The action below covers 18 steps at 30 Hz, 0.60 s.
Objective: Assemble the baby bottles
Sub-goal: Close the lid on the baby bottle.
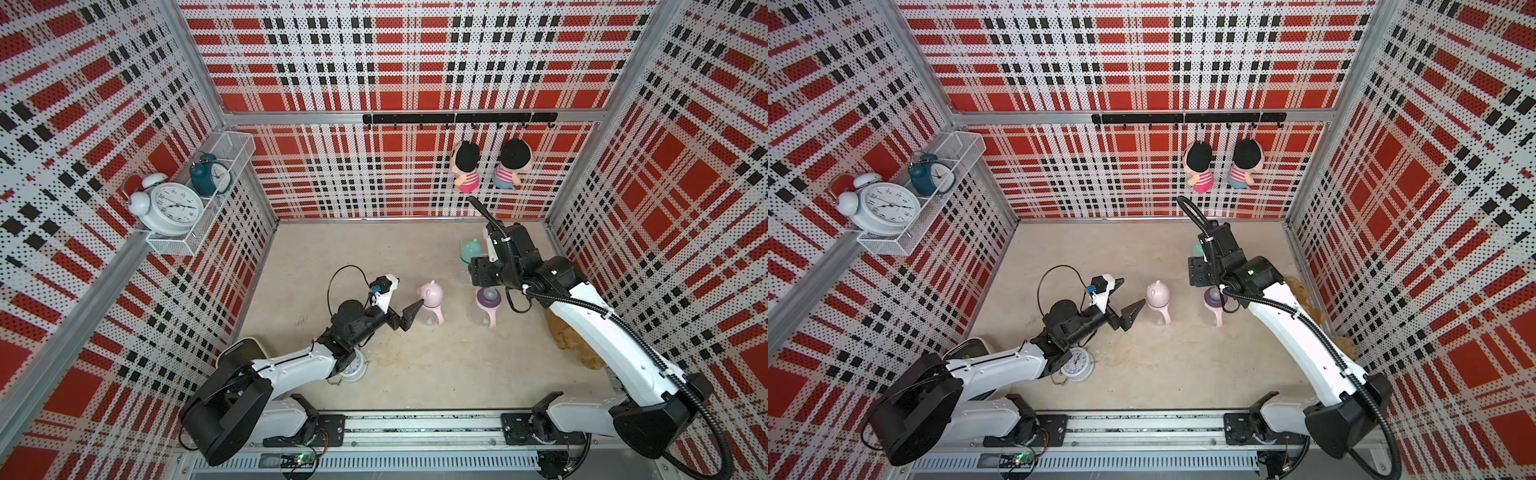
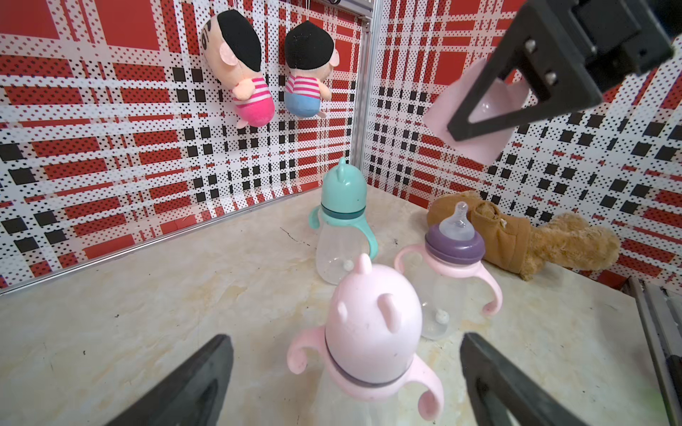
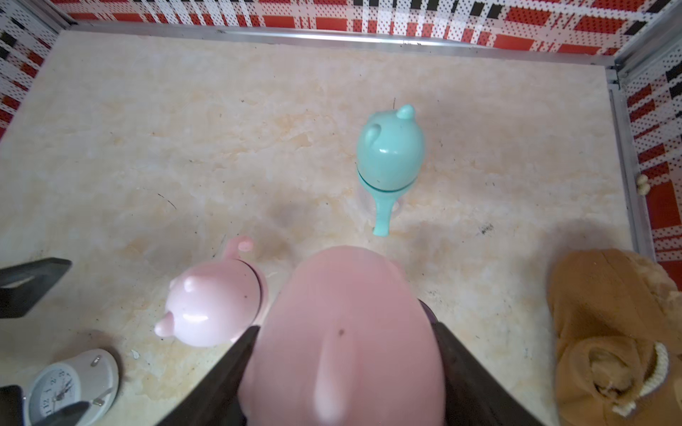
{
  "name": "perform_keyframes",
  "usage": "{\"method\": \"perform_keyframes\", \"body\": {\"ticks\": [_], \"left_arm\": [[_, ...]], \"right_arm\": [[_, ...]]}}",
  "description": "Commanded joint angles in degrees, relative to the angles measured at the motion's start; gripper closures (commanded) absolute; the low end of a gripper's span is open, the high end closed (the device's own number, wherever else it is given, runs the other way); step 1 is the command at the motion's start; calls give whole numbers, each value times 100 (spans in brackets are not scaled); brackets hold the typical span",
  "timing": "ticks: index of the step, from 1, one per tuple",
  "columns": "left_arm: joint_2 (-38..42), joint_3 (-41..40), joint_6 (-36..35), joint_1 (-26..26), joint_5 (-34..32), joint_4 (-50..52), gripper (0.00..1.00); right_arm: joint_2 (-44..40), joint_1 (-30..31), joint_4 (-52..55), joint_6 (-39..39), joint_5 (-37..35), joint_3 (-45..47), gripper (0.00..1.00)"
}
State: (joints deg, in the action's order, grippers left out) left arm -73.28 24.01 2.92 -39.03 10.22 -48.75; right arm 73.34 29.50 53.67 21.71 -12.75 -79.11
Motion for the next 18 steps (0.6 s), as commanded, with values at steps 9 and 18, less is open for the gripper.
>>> {"method": "perform_keyframes", "body": {"ticks": [9,18], "left_arm": [[-214,237,-107,-105,33,-30,2],[-178,180,-153,-114,-29,-18,2]], "right_arm": [[-138,-401,209,-219,318,829,28],[71,-627,82,-322,447,959,27]]}}
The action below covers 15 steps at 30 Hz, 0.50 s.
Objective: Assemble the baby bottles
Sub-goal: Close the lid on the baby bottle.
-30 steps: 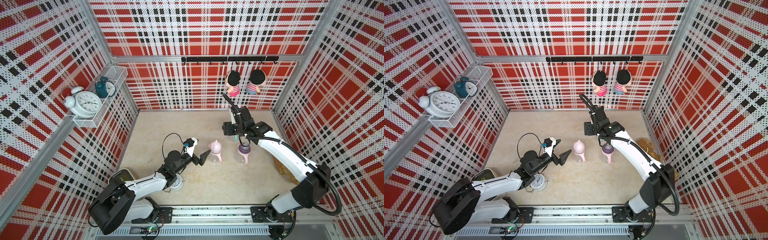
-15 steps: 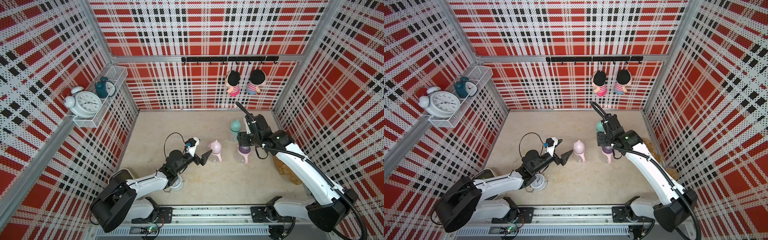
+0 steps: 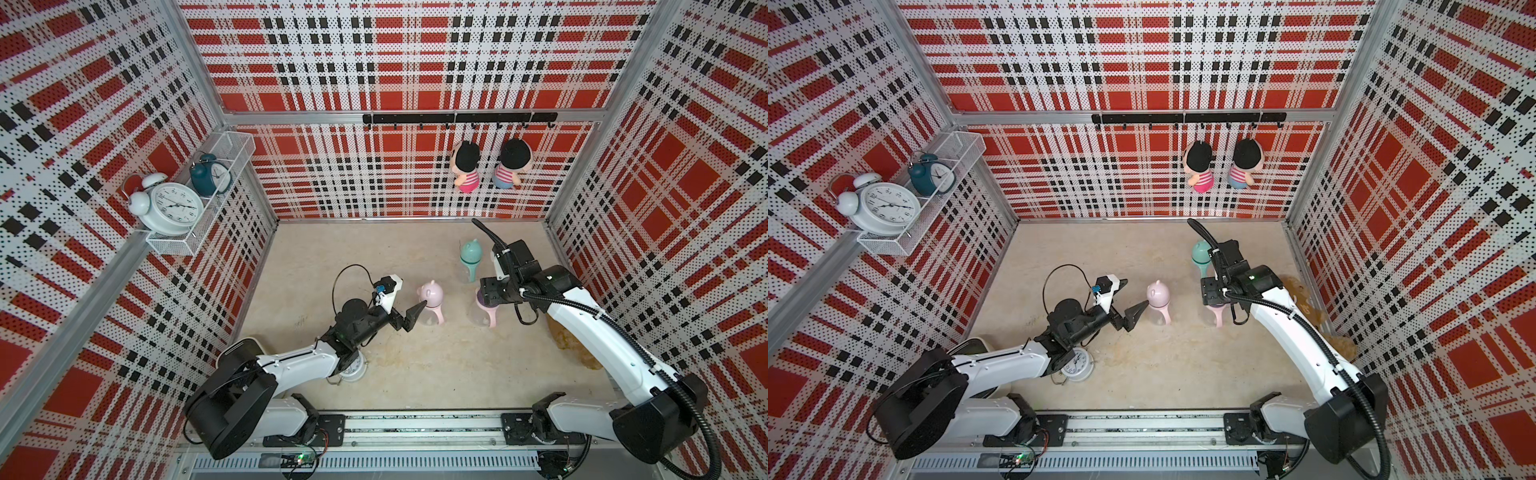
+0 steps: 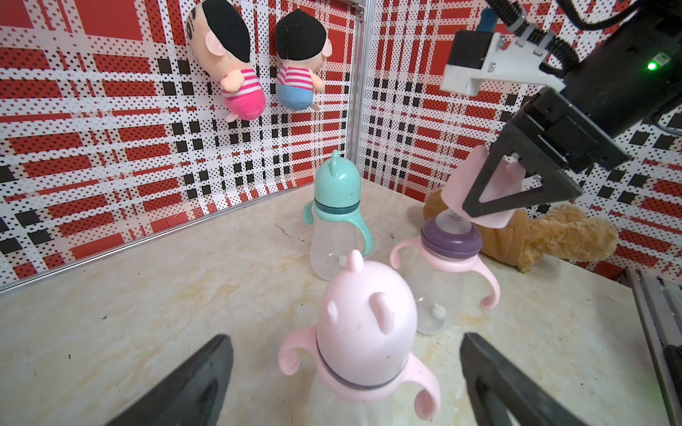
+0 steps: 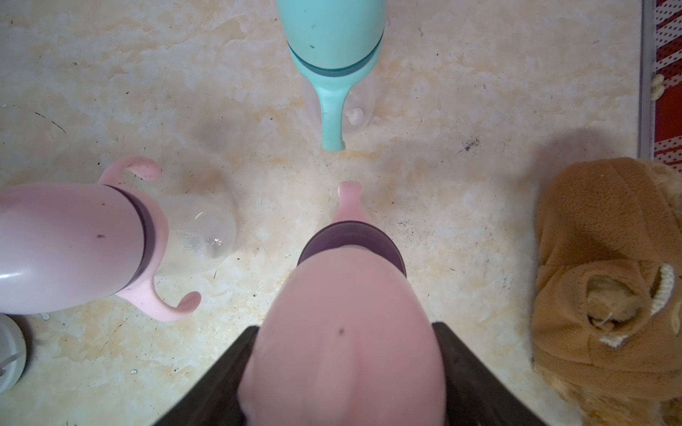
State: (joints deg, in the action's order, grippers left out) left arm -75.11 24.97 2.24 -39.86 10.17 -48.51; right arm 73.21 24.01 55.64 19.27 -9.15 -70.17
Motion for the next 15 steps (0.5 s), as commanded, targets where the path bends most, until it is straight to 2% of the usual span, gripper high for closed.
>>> {"method": "perform_keyframes", "body": {"ticks": [1,15], "left_arm": [[2,79,-83,-31,-24,-38,2],[-21,31,-173,-22,-62,-41,2]], "right_arm": [[120,-98,-130,-78,120,68,26],[422,-243,-274,-46,212,197,26]]}}
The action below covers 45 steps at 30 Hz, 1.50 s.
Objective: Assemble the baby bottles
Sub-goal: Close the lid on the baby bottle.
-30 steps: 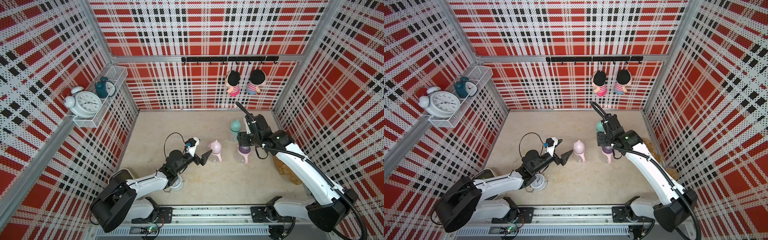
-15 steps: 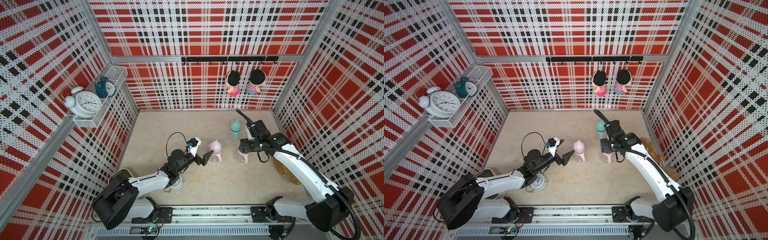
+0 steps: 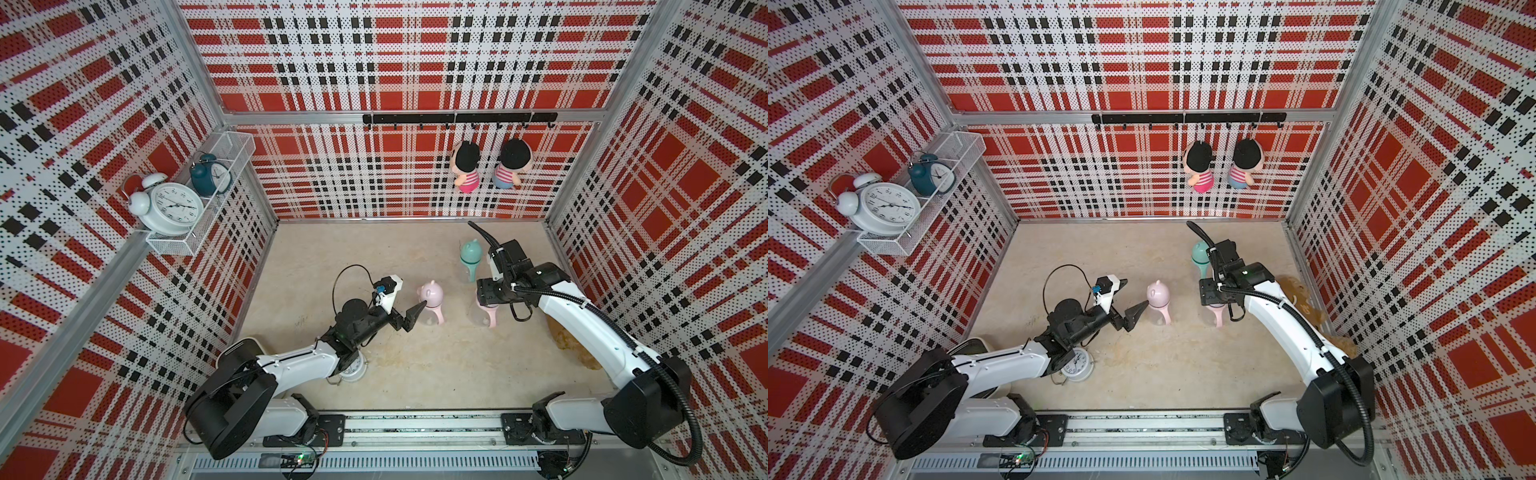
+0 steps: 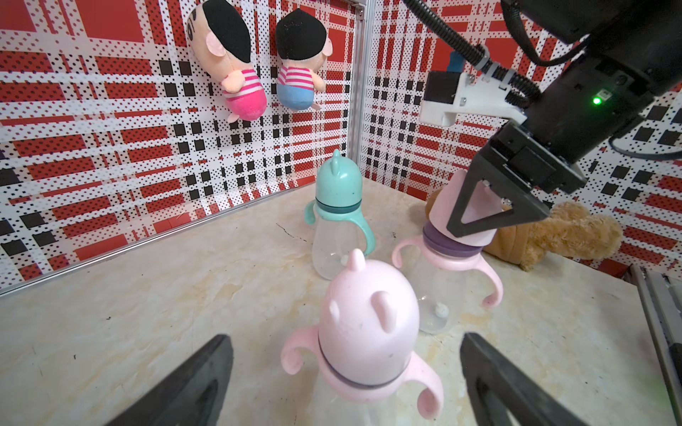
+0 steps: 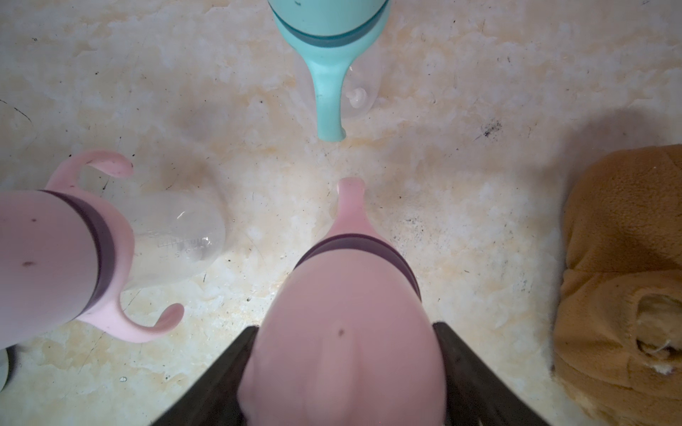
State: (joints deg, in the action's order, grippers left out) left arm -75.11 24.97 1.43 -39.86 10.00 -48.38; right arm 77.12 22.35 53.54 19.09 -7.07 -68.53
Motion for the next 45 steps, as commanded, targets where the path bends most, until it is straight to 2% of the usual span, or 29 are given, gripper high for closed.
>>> {"method": "perform_keyframes", "body": {"ticks": [1,36,45], "left_arm": [[-28,29,-93,-22,-38,-59,2],[-80,28,-143,-22,-51,-62,2],[-125,60,-144,-22,-42,-56,2]], "right_arm": [[38,-90,-60,-28,6,33,26],[312,-153,68,-82,54,-284,26],[115,-161,40,-46,59,-152,27]]}}
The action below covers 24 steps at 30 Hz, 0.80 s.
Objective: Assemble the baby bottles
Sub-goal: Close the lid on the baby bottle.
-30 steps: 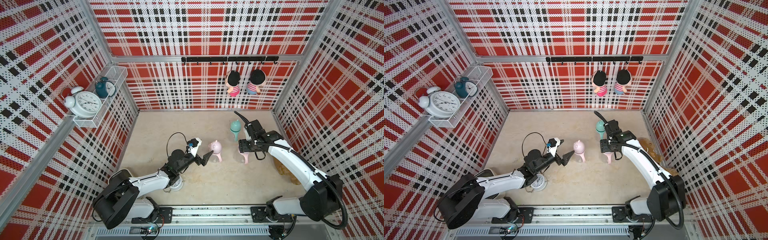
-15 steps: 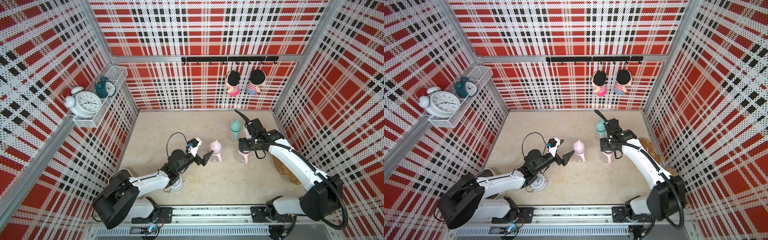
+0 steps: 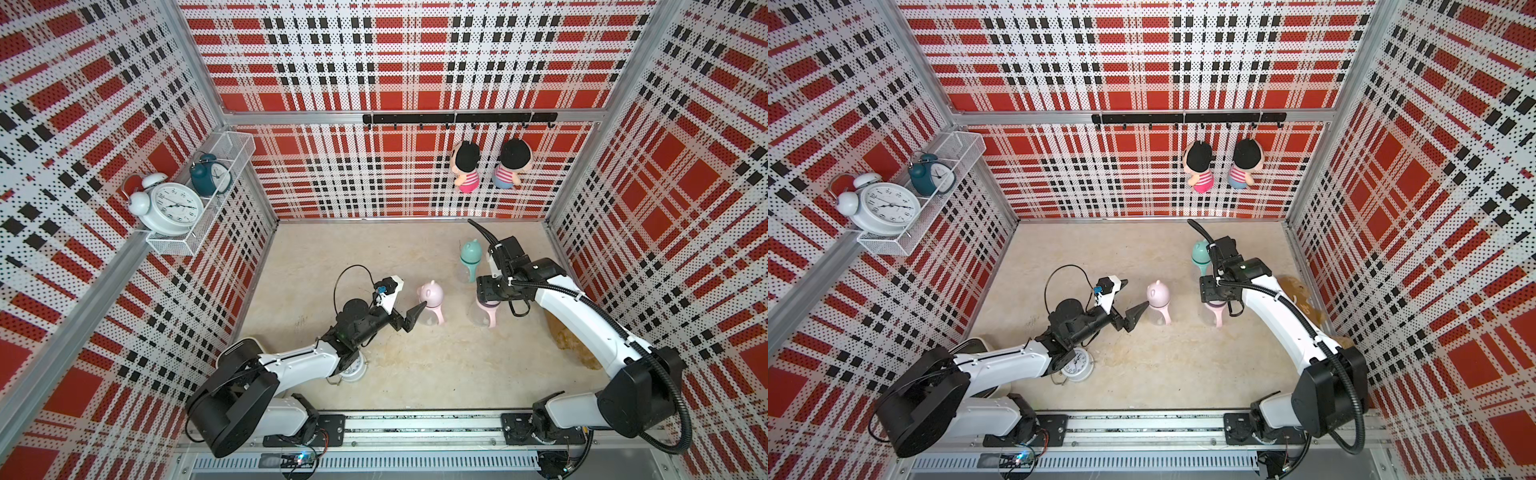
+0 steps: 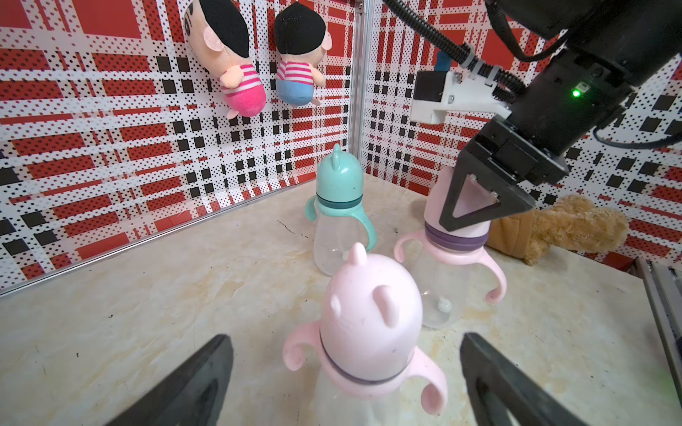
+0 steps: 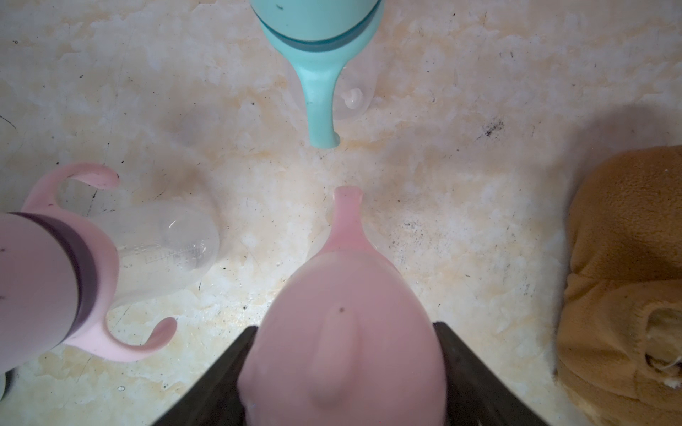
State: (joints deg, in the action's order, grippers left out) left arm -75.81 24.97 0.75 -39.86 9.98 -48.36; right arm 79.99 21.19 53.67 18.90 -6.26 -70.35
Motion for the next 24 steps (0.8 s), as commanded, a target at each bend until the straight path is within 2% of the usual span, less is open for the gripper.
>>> {"method": "perform_keyframes", "body": {"ticks": [1,24], "left_arm": [[-65,73,-77,-22,-31,-58,2],[-108,136,-81,-40,-13,-55,2]], "right_arm": [[-206,-45,14,-28,-27,23,26],[-308,-44,-220,-20,13,293,26]]}}
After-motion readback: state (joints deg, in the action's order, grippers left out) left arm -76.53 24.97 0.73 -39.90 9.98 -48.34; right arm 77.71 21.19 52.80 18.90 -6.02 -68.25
